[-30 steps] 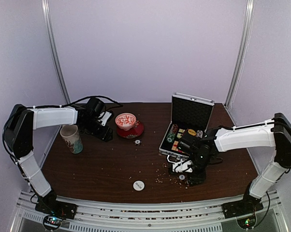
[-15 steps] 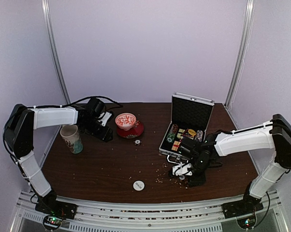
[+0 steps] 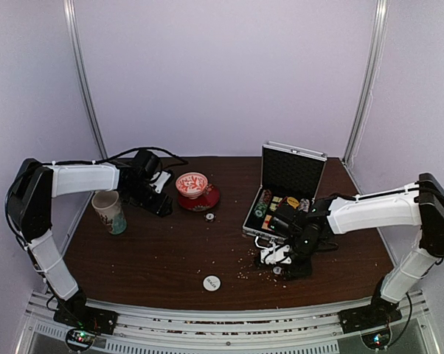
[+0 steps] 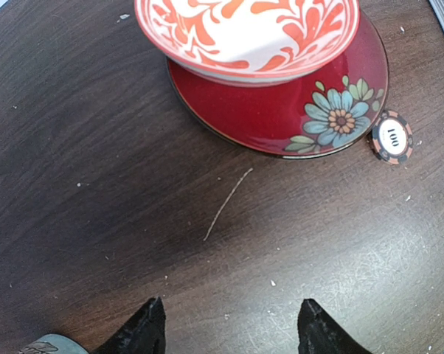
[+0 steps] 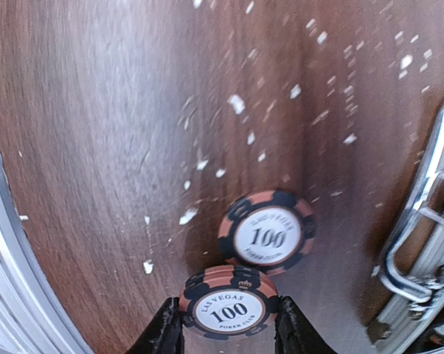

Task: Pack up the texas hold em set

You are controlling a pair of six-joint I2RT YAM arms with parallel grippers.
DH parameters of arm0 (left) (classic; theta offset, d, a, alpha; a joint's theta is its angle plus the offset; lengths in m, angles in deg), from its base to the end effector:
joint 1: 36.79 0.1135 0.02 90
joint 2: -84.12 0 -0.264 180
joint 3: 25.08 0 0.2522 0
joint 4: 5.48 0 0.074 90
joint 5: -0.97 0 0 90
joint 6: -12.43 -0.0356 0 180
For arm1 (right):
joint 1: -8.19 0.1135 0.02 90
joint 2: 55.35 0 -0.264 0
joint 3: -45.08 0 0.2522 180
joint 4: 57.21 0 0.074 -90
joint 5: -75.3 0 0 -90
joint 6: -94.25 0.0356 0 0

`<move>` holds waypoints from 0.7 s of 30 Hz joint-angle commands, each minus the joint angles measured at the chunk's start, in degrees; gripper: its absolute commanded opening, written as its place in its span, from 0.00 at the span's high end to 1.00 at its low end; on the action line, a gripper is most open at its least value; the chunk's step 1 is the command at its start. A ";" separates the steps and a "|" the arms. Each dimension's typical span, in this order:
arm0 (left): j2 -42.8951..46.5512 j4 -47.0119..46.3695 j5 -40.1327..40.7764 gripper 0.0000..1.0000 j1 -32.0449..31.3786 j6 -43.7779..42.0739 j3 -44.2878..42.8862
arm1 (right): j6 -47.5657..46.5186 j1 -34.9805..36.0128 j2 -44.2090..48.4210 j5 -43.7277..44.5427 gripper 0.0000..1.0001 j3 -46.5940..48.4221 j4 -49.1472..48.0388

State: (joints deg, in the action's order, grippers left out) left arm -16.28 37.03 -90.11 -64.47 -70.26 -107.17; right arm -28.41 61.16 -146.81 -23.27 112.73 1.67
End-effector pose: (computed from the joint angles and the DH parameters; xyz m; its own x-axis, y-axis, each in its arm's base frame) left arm 0.3190 -0.1681 0.1982 -0.8270 0.2902 -0.4815 0.3704 0.9256 -0.0784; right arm 0.1592 0.2198 0.1673 -0.0707 -0.9798 -0.1869 -0.9966 0.0613 0.0558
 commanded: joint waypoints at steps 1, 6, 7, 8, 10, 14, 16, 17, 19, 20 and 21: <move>-0.51 -0.98 -0.06 0.38 0.54 -0.81 -0.13 | 0.65 0.22 0.49 -0.68 0.67 3.28 0.91; -0.28 -0.98 -0.06 0.38 0.57 -0.79 -0.04 | 1.16 0.26 -1.41 -0.59 0.67 3.82 -0.37; -0.28 -0.98 -0.06 0.38 0.56 -0.79 -0.04 | 1.27 0.22 -1.92 -0.50 0.66 4.02 -0.29; -0.24 -0.98 -0.06 0.38 0.55 -0.81 -0.04 | 1.31 0.25 -2.50 -0.45 0.66 4.26 -0.23; -0.19 -0.97 -0.06 0.38 0.57 -0.89 -0.04 | 1.52 0.21 -2.98 -0.27 0.66 4.57 -0.46; -0.23 -0.97 -0.23 0.38 0.56 -0.87 -0.04 | 1.83 0.26 -3.90 0.03 0.65 5.34 -0.57; -0.21 -0.98 -0.30 0.38 0.55 -0.90 -0.04 | 1.88 0.26 -4.41 0.05 0.65 5.58 -0.70; -0.18 -0.98 -0.32 0.38 0.55 -0.90 0.00 | 1.81 0.25 -4.65 -0.01 0.65 5.67 -0.66; -0.24 -0.98 -0.41 0.38 0.58 -0.94 -0.04 | 1.82 0.24 -5.14 -0.11 0.64 5.94 -0.62; -0.28 -0.98 -0.41 0.38 0.55 -0.97 -0.04 | 1.82 0.22 -5.42 -0.20 0.64 6.04 -0.61; -0.24 -0.98 -0.47 0.38 0.58 -0.94 0.03 | 1.87 0.22 -5.61 -0.21 0.64 5.99 -0.68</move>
State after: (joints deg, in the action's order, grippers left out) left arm -16.28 37.03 -90.13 -64.47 -70.46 -107.17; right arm -27.14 61.18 -151.27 -23.65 117.25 1.32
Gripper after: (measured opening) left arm 0.624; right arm 0.391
